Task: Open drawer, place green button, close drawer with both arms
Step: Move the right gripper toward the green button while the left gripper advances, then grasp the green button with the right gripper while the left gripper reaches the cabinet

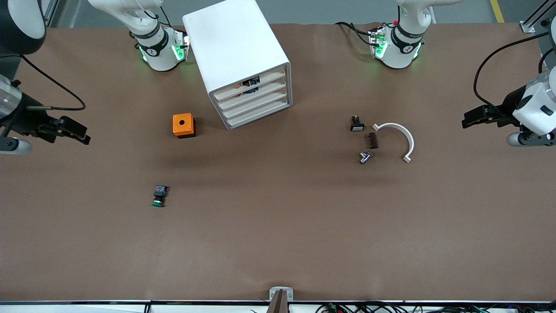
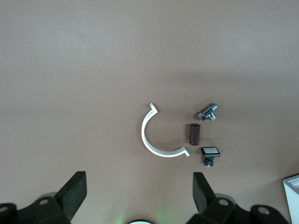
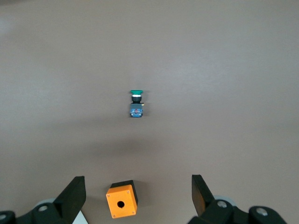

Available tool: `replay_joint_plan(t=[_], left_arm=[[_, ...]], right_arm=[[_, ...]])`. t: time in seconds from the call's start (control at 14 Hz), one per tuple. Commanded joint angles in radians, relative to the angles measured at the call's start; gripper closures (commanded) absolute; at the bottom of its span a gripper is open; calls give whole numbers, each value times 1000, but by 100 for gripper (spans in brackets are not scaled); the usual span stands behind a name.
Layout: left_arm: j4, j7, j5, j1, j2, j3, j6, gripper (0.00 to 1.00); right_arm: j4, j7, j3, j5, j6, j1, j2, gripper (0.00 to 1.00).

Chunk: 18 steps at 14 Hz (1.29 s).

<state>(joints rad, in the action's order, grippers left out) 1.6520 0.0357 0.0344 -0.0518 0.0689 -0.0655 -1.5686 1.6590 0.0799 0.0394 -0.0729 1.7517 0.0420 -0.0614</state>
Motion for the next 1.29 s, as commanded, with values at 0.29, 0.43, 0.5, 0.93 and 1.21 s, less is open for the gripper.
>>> replay_joint_plan(t=[0.29, 0.43, 0.5, 0.93, 1.21], left_arm=[[-15, 39, -21, 62, 100, -14, 10, 0], [-20, 125, -14, 111, 138, -16, 15, 0], [-34, 203, -8, 144, 159, -16, 21, 0], [-139, 753, 195, 285, 342, -22, 33, 0], [-162, 1131, 344, 310, 468, -106, 30, 0]], right_arm=[[116, 17, 0, -30, 201, 71, -81, 0], [117, 17, 0, -31, 245, 81, -124, 0], [117, 17, 0, -31, 267, 91, -146, 0], [177, 32, 0, -30, 403, 107, -239, 0], [254, 32, 2, -30, 548, 114, -288, 0]])
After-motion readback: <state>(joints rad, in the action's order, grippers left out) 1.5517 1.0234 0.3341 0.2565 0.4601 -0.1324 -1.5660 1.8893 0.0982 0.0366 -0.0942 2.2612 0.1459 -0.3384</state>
